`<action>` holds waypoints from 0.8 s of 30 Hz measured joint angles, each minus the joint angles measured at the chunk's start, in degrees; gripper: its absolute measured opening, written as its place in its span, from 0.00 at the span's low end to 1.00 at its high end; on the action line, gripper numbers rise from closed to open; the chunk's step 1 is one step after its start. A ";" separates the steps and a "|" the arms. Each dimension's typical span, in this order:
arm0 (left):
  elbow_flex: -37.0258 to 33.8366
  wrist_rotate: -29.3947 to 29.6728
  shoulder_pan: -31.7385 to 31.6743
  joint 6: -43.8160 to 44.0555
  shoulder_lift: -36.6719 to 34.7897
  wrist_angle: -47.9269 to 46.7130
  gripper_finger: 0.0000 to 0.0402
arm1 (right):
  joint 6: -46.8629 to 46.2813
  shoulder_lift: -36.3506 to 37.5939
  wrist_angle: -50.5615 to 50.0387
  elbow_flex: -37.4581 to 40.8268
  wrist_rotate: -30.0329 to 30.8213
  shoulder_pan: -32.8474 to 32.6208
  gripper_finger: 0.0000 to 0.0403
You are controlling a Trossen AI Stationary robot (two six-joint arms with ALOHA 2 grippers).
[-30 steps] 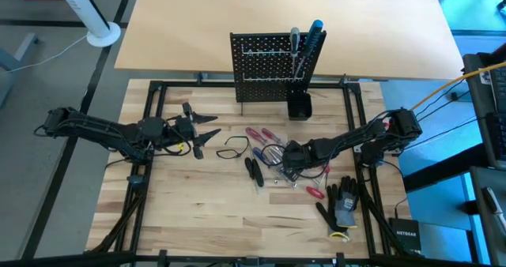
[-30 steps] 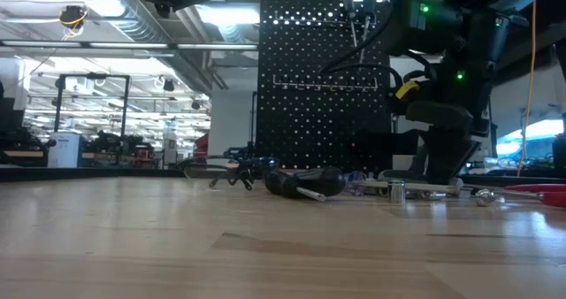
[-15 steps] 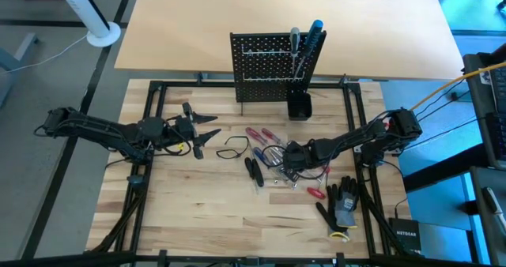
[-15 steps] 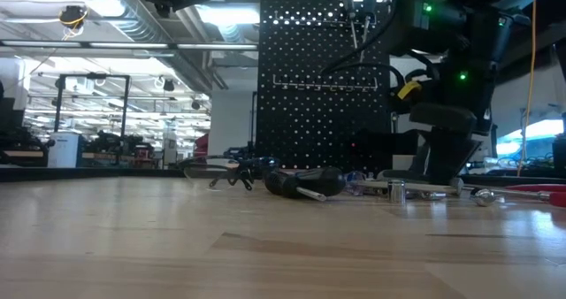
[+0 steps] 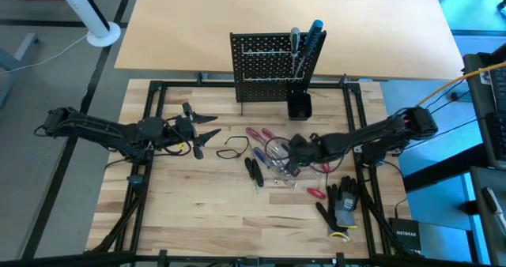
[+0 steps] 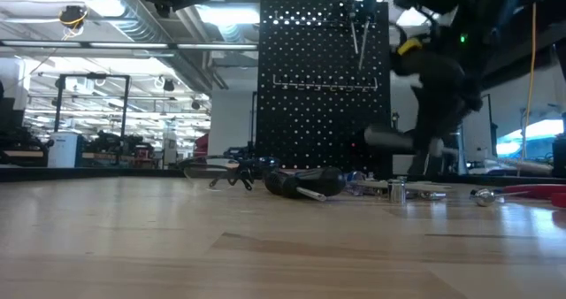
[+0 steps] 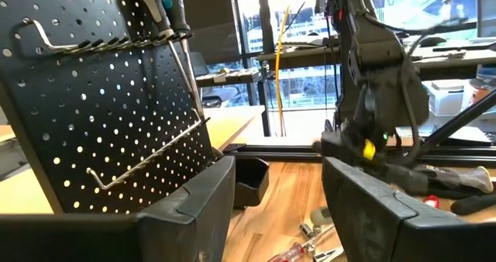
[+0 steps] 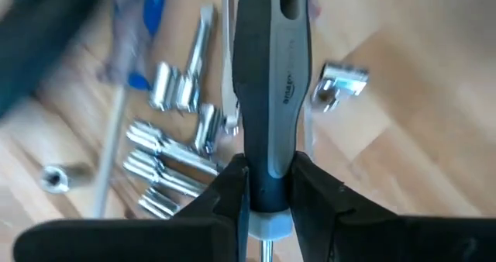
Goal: Hang tools onto peg board
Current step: Hang the gray screwdriver on the peg board
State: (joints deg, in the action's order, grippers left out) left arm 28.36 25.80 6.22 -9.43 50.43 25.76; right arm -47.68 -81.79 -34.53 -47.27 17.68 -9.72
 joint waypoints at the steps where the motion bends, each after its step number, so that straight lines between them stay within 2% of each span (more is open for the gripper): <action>1: 0.00 0.00 -0.02 0.00 0.00 -0.01 0.46 | 0.02 0.93 -0.25 -0.38 0.99 -0.02 0.19; 7: 0.00 0.00 0.00 0.02 0.00 -0.06 0.46 | 2.90 5.26 -0.21 -4.71 9.39 -0.02 0.19; 13: 0.00 0.01 -0.02 0.02 0.01 -0.10 0.46 | 10.27 6.79 0.19 -11.48 20.96 -0.02 0.19; 19: 0.00 0.00 0.00 0.02 0.00 -0.24 0.46 | 20.29 6.79 2.63 -17.66 32.49 -0.02 0.19; 24: 0.00 0.00 0.00 0.02 0.00 -0.24 0.46 | 32.36 6.77 11.11 -20.54 40.43 0.00 0.19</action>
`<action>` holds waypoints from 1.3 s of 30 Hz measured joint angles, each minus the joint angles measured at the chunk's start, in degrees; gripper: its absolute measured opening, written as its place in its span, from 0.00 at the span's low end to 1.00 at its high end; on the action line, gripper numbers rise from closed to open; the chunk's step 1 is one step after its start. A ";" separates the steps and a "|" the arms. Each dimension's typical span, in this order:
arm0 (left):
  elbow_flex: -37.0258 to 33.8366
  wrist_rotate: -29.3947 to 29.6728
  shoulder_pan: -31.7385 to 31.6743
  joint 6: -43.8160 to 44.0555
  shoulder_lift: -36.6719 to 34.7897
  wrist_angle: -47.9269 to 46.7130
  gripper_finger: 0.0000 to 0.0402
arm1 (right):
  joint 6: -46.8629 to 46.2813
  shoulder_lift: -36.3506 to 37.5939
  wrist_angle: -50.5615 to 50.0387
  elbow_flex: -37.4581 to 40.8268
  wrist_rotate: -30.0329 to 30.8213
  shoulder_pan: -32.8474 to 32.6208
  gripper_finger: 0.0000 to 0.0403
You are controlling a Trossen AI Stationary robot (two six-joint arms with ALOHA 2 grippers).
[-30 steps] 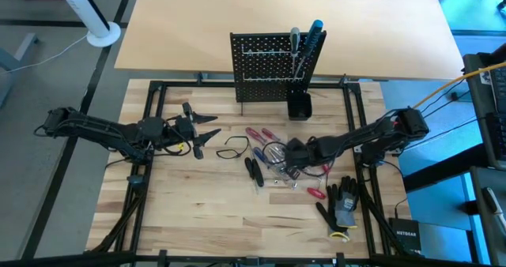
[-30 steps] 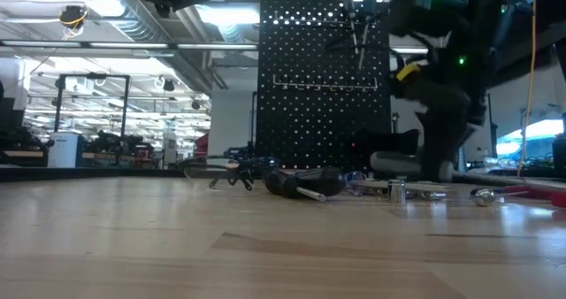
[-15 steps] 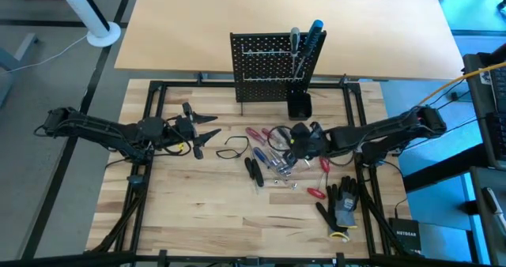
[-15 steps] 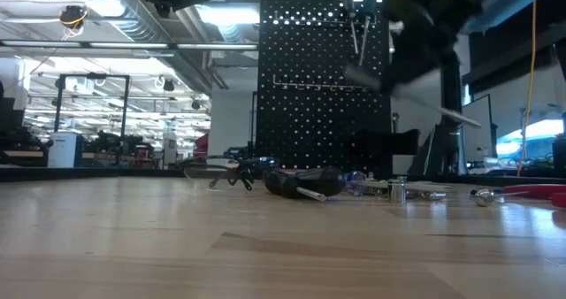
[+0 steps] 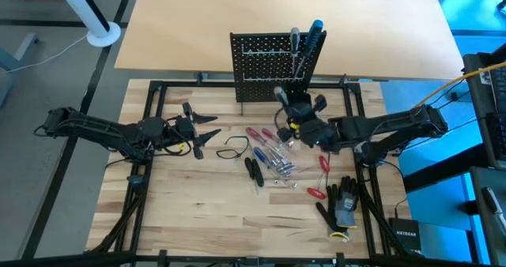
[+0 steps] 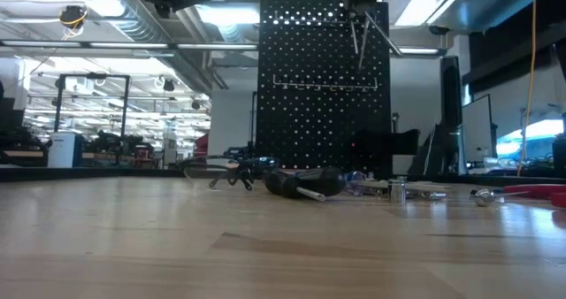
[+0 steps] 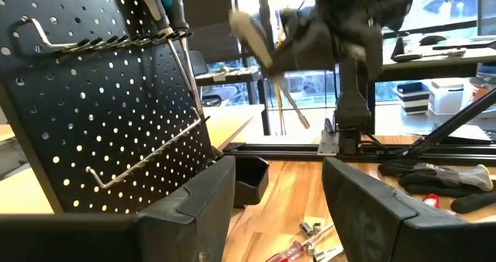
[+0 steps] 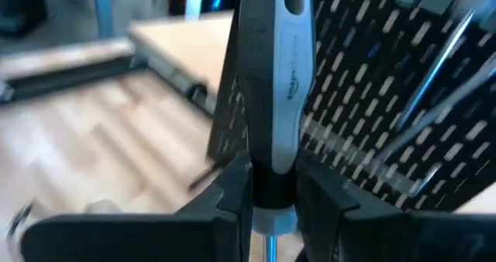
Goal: Hang tools onto peg board
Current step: Hang the gray screwdriver on the peg board
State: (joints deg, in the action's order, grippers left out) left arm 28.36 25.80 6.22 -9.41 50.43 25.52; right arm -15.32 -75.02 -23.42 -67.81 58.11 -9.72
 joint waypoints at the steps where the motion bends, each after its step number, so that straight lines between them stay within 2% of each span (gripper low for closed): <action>1: 0.00 0.00 -0.02 0.00 0.00 0.00 0.46 | 2.63 0.02 2.60 -0.20 0.77 0.00 0.19; 7: 0.00 0.00 0.00 0.00 0.00 -0.02 0.46 | 16.70 -0.03 18.19 -0.22 0.46 2.80 0.19; 15: 0.00 0.01 -0.02 -0.50 0.00 -0.03 0.46 | 24.07 -0.03 33.04 -0.20 -9.70 12.14 0.19; 24: 0.00 0.01 -0.02 -1.07 0.00 -0.55 0.46 | 24.84 -0.03 46.42 1.82 -17.66 20.13 0.19; 31: 0.00 0.01 -0.01 -1.07 0.01 -0.54 0.46 | 24.73 -0.34 50.87 4.99 -19.27 23.41 0.19; 39: 0.00 0.00 -0.04 -1.49 0.01 -0.45 0.46 | 25.78 -3.22 57.77 5.81 -19.19 23.78 0.19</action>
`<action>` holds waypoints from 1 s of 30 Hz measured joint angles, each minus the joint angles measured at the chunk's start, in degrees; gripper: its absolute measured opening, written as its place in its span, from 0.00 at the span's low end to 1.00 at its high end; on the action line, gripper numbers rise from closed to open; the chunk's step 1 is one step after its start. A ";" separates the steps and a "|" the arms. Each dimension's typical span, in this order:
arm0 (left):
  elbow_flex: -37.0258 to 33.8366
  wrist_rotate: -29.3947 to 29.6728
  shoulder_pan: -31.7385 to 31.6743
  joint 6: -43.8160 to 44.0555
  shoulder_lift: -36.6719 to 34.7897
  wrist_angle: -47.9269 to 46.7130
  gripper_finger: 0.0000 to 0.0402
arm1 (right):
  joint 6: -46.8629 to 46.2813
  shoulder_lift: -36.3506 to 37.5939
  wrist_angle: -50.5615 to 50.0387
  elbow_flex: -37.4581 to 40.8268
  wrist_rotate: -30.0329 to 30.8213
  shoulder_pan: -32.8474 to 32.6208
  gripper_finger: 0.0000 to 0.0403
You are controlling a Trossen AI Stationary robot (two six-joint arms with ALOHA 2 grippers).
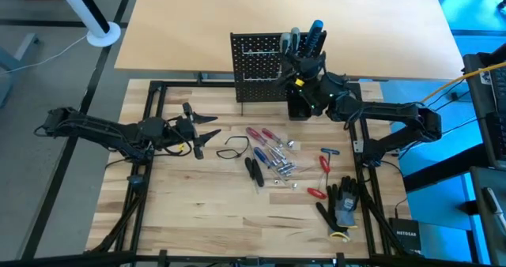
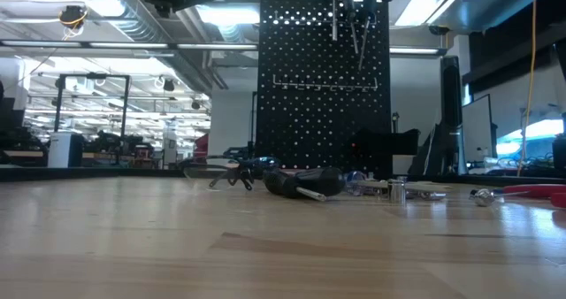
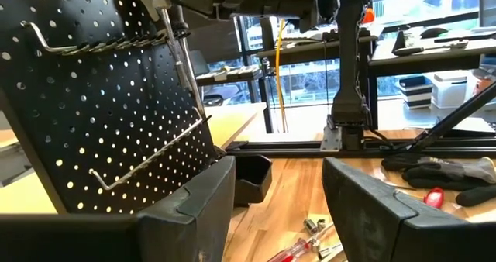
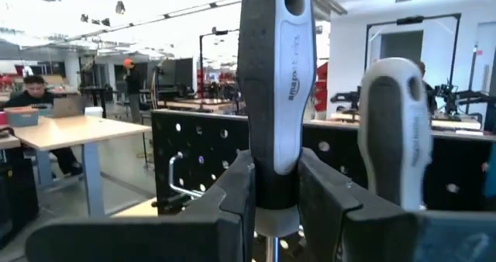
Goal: Hang tools onto peg board
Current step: Hang the gray screwdriver on the peg board
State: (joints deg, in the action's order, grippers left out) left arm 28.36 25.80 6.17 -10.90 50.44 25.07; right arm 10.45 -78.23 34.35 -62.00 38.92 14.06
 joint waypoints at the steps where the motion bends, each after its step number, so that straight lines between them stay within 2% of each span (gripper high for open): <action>1: 0.00 0.02 0.00 0.00 0.00 -0.05 0.46 | 0.62 -0.41 0.21 0.00 0.55 -0.01 0.19; 7: 0.00 0.01 0.00 0.00 -0.01 -0.18 0.46 | 2.42 -0.88 0.99 0.00 4.08 0.00 0.19; 30: 0.00 0.00 -0.33 -0.02 0.01 0.06 0.46 | 0.33 -2.69 0.09 -0.11 4.38 3.39 0.19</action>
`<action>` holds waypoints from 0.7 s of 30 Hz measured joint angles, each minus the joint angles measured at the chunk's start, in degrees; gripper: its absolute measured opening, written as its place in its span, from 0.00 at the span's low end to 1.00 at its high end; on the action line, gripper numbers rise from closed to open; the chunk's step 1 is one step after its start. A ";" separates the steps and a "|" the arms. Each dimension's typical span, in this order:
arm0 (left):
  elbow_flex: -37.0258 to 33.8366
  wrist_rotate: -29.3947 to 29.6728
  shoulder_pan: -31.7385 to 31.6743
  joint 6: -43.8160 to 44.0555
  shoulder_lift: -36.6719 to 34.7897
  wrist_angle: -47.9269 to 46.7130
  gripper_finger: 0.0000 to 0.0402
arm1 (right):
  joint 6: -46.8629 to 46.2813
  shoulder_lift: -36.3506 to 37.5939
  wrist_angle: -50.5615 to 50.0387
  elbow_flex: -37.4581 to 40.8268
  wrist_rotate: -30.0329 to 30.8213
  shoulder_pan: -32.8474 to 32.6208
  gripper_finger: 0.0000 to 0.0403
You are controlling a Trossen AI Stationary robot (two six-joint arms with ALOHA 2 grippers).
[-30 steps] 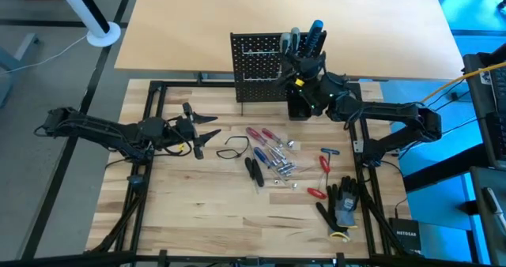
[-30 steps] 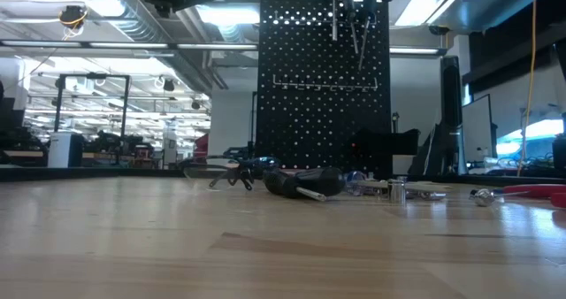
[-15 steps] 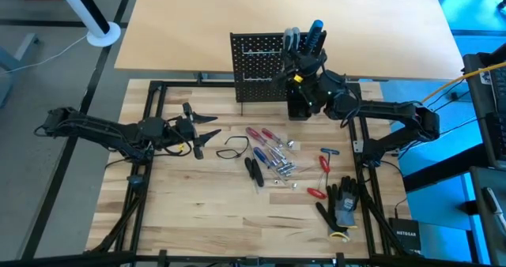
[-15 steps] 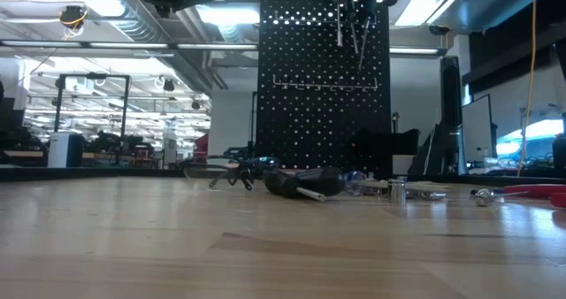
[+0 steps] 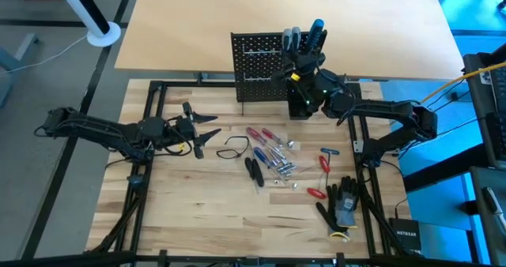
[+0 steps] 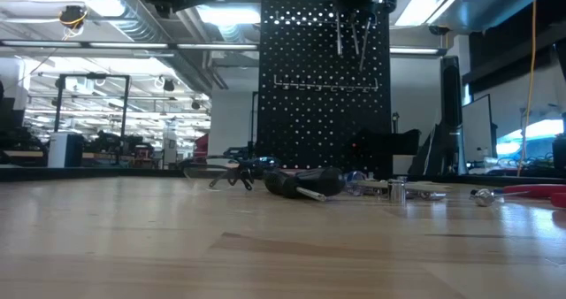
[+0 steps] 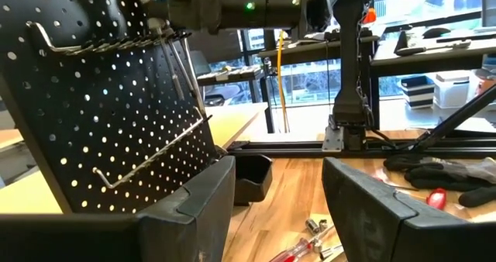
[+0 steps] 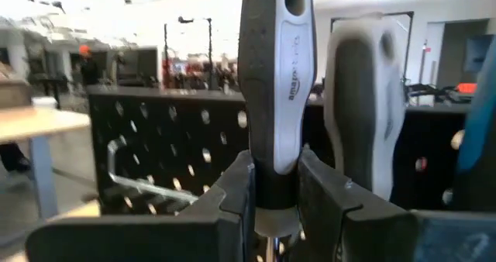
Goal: Hang tools onto peg board
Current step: Hang the gray screwdriver on the peg board
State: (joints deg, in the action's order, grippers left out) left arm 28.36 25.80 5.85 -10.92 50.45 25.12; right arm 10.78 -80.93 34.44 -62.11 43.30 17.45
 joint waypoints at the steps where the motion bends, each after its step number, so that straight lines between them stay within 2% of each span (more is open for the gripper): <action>1: 0.00 0.00 0.00 0.00 -0.01 0.01 0.46 | 0.18 -0.48 -0.01 0.00 0.02 0.00 0.19; 15: 0.00 0.00 0.00 0.16 0.01 -0.24 0.46 | -0.09 -2.23 0.89 -0.09 5.76 -0.17 0.19; 21: 0.00 0.00 0.00 0.42 0.01 -0.24 0.46 | -1.86 -2.23 0.10 -0.11 6.15 -0.17 0.19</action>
State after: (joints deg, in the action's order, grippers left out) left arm 28.36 25.80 5.85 -10.50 50.45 24.88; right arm 8.93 -83.15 34.54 -62.22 49.45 17.28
